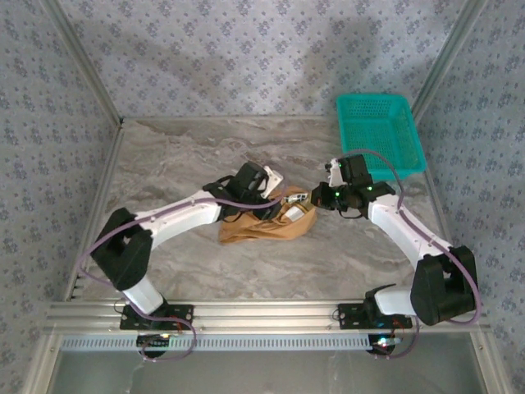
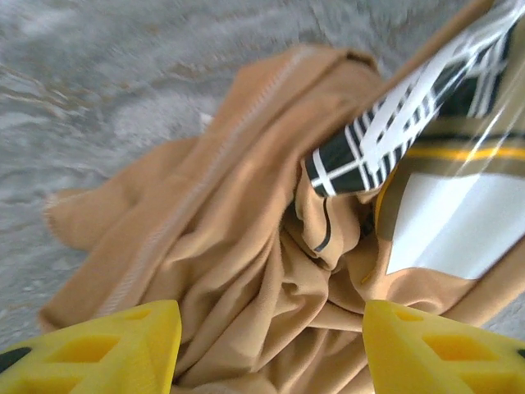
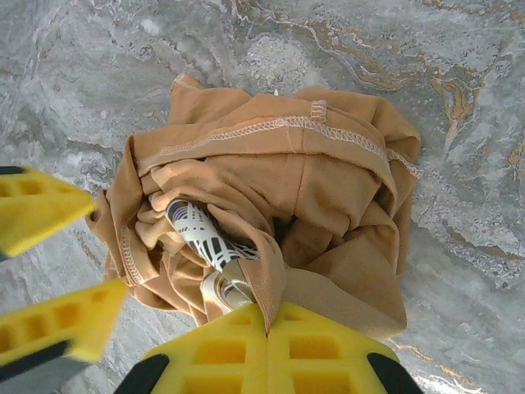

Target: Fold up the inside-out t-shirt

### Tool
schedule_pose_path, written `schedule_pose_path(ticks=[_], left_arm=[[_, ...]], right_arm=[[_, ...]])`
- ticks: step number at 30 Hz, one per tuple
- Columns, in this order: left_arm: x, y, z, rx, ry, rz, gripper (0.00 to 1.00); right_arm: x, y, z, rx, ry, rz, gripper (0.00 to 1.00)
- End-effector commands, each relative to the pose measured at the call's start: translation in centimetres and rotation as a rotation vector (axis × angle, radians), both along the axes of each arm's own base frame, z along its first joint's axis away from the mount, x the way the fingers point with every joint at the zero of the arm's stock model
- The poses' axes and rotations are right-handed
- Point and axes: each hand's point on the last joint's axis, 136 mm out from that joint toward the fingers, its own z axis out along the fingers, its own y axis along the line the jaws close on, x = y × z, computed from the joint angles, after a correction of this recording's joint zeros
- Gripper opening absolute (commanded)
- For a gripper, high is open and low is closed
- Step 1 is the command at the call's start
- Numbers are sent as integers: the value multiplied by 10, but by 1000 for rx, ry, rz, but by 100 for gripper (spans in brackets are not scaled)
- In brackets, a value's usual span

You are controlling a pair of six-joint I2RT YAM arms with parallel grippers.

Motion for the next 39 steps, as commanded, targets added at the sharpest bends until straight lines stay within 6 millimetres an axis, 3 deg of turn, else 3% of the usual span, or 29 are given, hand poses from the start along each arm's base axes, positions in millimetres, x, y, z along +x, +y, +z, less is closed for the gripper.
schedule_pose_path(ticks=[1, 5, 7, 11, 13, 15, 18, 21, 23, 26, 29, 36, 39], left_arm=[[3, -3, -11, 61, 18, -41, 60], [16, 1, -26, 127, 2, -4, 59], [25, 5, -33, 162, -10, 21, 53], [39, 13, -47, 198, 20, 68, 5], [41, 14, -43, 173, 45, 77, 0], [45, 16, -24, 114, 57, 95, 0], [58, 33, 32, -34, 56, 164, 0], [78, 73, 106, -212, 12, 289, 0], [91, 113, 148, -335, -5, 400, 0], [98, 161, 176, -444, -16, 511, 0], [96, 177, 159, -470, 27, 547, 0], [66, 155, 55, -501, 236, 567, 0], [56, 158, 28, -393, 231, 578, 0]], right_arm=[[1, -3, 22, 12, -44, 2, 0], [1, -6, 29, 19, -53, -1, 0], [1, -6, 31, 27, -57, -1, 0], [-1, -7, 33, 29, -61, 0, 0], [-2, -10, 32, 20, -58, -6, 0], [-2, -14, 29, 16, -54, -17, 0], [1, -25, 28, 9, -50, -56, 0], [7, -43, 28, -5, -38, -123, 0], [10, -57, 28, -4, -35, -173, 0], [13, -69, 30, 5, -41, -212, 0], [13, -68, 26, 11, -40, -213, 0], [6, -60, -16, -43, 86, -200, 0], [6, -60, -34, -116, 139, -200, 0]])
